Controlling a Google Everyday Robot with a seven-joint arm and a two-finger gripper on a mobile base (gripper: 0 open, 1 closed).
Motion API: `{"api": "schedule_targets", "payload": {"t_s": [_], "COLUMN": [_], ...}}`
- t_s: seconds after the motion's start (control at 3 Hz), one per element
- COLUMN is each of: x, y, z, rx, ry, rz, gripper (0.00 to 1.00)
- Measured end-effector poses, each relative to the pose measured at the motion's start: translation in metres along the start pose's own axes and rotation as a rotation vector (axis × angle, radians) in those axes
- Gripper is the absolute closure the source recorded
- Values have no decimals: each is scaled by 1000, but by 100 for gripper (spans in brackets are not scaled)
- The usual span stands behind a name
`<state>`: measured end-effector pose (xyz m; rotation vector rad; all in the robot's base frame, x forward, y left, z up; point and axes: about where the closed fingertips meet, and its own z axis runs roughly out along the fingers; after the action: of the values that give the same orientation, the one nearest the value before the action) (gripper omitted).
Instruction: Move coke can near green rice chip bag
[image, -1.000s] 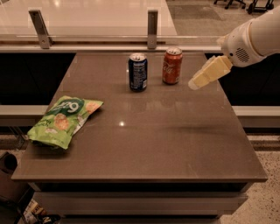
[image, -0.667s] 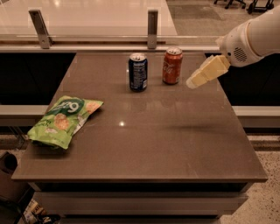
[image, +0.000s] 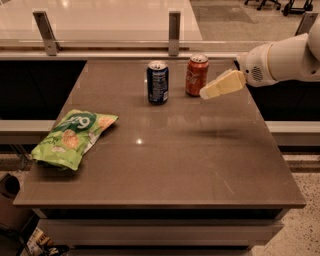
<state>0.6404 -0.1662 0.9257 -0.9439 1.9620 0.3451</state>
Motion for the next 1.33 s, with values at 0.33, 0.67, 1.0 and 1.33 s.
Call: {"api": "schedule_targets", "payload": {"t_s": [0.33,0.67,1.0,1.33], "x": [2,1,-5,-15], "y": [-4,-6,-7,-9], "z": [19,45,71,92], "rx": [3,-3,-14,-21], "ry": [-72,-152,-219,-288], "rz": [54,100,129,136], "gripper": [0,0,0,0]}}
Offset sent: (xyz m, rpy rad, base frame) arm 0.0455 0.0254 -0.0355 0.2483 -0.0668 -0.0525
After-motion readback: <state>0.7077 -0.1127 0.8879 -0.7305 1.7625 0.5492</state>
